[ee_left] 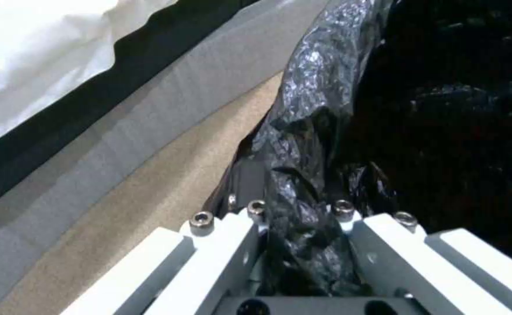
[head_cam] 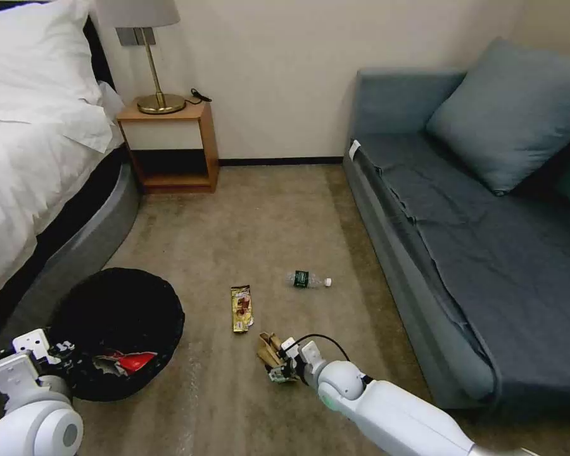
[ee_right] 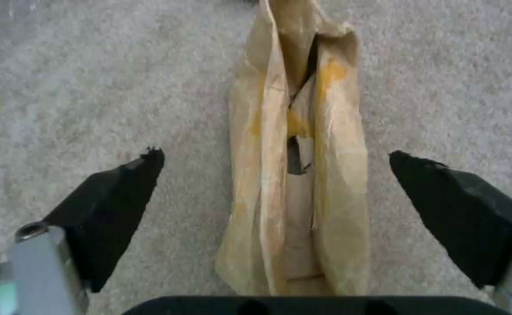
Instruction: Pick up the trash bin, then pick up the garbage on the floor and place it into the trash bin.
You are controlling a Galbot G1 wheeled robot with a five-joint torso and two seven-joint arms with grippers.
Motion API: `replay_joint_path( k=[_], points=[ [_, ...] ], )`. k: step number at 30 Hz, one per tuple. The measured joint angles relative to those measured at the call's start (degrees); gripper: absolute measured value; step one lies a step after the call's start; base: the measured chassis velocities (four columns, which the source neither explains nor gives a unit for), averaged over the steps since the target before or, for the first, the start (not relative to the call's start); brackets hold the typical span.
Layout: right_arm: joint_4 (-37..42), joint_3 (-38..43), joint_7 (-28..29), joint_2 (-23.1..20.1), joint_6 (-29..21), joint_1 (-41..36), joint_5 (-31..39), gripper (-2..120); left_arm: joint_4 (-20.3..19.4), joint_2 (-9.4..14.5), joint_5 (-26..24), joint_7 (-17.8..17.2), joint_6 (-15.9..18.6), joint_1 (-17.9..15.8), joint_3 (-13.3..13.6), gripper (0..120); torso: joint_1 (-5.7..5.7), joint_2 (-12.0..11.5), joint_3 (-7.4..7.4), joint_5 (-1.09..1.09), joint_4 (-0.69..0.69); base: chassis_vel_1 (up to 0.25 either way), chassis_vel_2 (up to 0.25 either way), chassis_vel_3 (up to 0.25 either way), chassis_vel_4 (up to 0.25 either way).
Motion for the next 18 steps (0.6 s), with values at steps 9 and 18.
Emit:
replay_joint_path(
  k=[9,18],
  points=[
    [-3.4,0.5,0.2,1.2,2.7,-1.2,-2.3,64,-0.2,0.2,-0.1,0.0,-0.1,0.1,-0.1,3,0.00,0.0,0.00,0.00,0.00,0.000,0.000,0.000,0.000],
    [-4.1,1.2,0.9,1.3,4.1,-1.8,-3.2,33,0.3,0.4,-0.2,0.0,-0.1,-0.3,0.1,3,0.00,0.0,0.00,0.00,0.00,0.000,0.000,0.000,0.000]
  ],
)
